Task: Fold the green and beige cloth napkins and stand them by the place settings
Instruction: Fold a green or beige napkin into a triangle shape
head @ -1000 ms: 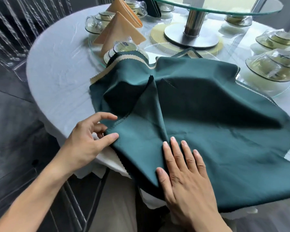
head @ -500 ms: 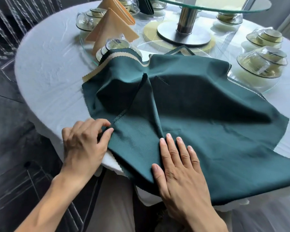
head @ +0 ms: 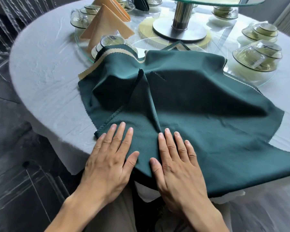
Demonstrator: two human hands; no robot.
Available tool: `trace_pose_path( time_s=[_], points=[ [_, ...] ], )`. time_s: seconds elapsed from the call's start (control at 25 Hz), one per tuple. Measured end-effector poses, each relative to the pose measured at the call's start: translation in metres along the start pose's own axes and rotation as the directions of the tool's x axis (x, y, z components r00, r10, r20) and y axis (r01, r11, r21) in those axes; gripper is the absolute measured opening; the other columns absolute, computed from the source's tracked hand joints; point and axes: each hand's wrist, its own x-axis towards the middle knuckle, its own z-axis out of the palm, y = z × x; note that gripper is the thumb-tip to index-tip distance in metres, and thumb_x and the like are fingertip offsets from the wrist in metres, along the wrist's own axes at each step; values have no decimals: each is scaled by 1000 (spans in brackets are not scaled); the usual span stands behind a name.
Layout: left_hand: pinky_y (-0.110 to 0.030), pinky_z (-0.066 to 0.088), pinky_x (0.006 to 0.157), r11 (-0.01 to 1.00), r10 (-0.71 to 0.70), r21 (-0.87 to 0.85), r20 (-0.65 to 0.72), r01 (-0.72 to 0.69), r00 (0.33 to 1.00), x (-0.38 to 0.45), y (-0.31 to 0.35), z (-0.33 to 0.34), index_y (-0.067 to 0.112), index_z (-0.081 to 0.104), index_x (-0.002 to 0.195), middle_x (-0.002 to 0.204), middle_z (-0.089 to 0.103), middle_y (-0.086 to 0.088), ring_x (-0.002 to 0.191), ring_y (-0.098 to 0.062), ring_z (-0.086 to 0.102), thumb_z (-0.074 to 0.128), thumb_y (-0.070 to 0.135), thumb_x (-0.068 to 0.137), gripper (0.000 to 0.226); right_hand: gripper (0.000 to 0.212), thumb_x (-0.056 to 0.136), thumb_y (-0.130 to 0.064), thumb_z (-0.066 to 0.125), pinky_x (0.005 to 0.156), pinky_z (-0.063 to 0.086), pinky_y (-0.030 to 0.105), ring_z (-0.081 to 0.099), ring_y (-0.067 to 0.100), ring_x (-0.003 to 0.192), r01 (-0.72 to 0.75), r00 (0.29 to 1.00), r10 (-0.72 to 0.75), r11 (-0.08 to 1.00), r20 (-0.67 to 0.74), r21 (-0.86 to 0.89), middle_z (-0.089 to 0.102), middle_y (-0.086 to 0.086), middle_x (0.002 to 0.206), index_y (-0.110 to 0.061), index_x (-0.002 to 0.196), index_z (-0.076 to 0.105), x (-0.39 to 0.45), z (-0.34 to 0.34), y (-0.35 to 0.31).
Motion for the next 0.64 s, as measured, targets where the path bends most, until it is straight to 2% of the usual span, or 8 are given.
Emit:
trace_pose_path(
  time_s=[0.12,0.2,0.28,0.36,0.48,0.56,0.64],
  points=[
    [-42,16,118,1000,-1,12,-76,2,997,2,12,-6,6,44,146,155,38,-13,145,-27,33,32,38,100,58,64,99,-46,23,112,19,45,29,27,145,-6,1000,6,1000,-9,0,34,8,156,-10,149,38,0,1,0],
    [-42,26,116,987,120,-82,-181,-136,976,1,34,-5,0,54,137,147,48,-16,139,-27,44,43,18,94,49,63,98,-44,25,111,20,46,31,28,144,-12,1000,12,1000,-15,12,35,9,155,-8,148,40,0,2,0],
    [-39,34,114,923,251,-245,-194,-295,948,-3,57,-1,0,52,139,150,46,-14,140,-23,43,40,10,90,52,62,95,-39,29,110,21,46,32,31,143,28,1000,-27,1000,-14,5,35,12,155,-5,147,40,0,4,2],
    [-36,33,115,890,279,-328,-157,-317,947,-5,64,4,1,41,147,156,36,-11,145,-18,34,36,16,95,55,61,94,-35,31,109,21,44,35,30,142,74,997,-74,997,-32,26,38,12,153,-5,145,43,-2,2,8],
    [-38,27,117,923,331,-175,-88,-342,939,-9,60,9,3,38,149,158,32,-9,147,-20,31,40,43,98,65,56,96,-39,32,112,19,38,35,23,142,79,996,-74,992,-52,95,41,4,152,-14,145,45,-12,-8,44],
    [-42,23,117,929,368,-45,-22,-368,930,-11,59,12,4,36,150,159,30,-10,148,-23,27,45,62,89,85,56,97,-44,30,117,13,33,24,16,146,69,997,-72,988,15,140,31,-4,158,-26,149,37,-26,-18,90],
    [-44,22,117,924,381,3,25,-382,924,-12,61,14,4,35,151,159,29,-11,147,-26,29,49,59,76,93,57,93,-42,30,119,6,30,11,8,149,49,983,-89,971,162,234,18,-15,160,-38,150,28,-42,-34,143]
  ],
)
